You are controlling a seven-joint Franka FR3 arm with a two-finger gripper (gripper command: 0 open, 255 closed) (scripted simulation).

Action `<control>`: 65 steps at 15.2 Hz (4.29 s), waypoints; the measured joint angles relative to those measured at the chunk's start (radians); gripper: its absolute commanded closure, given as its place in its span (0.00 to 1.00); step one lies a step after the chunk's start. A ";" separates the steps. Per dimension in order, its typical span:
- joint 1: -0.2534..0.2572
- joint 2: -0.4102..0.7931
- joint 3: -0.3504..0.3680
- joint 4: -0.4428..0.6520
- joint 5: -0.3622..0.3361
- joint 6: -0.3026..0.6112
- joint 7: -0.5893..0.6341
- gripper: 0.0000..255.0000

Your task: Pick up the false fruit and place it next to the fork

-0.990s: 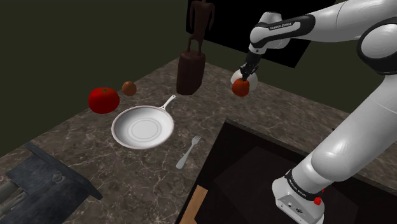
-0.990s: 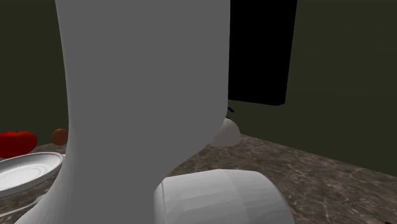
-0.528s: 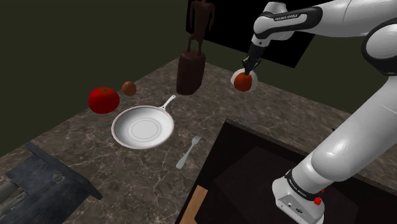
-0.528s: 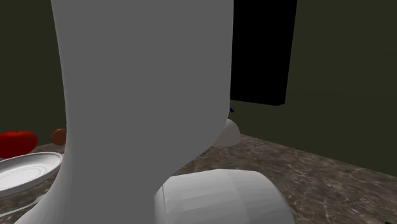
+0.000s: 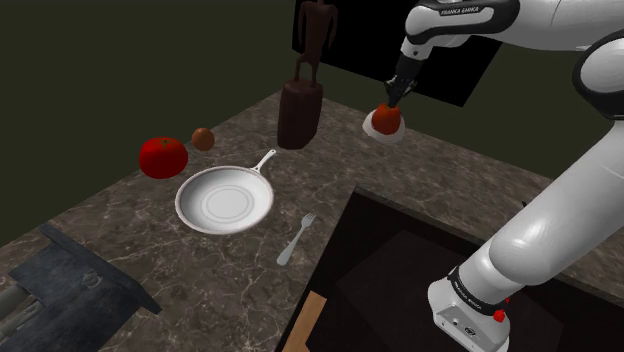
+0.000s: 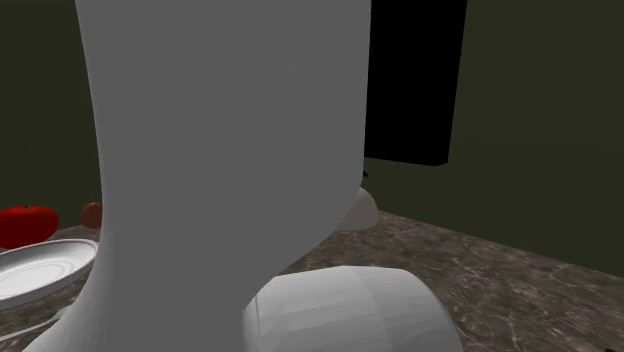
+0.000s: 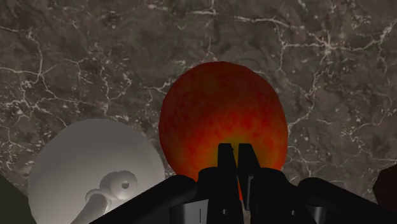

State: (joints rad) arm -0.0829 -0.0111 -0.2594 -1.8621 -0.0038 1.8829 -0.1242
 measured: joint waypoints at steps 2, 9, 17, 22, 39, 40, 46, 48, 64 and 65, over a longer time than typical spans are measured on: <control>0.001 -0.001 0.001 0.026 0.000 -0.027 0.001 1.00; 0.001 -0.004 0.001 0.115 -0.001 -0.119 0.002 1.00; 0.069 -0.100 0.081 0.023 -0.021 -0.123 0.152 1.00; 0.118 -0.145 0.148 -0.022 -0.022 -0.125 0.269 1.00; 0.288 -0.182 0.402 -0.056 0.010 -0.132 0.683 1.00; 0.296 -0.168 0.415 -0.045 0.010 -0.129 0.706 1.00; 0.356 -0.076 0.503 0.059 0.000 -0.145 0.856 1.00; 0.379 -0.049 0.531 0.089 -0.006 -0.149 0.909 1.00; 0.640 0.396 0.680 0.648 -0.180 -0.307 1.289 1.00; 0.666 0.432 0.682 0.705 -0.195 -0.330 1.307 1.00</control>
State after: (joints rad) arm 0.5830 0.4209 0.4231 -1.1574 -0.1990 1.5529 1.1830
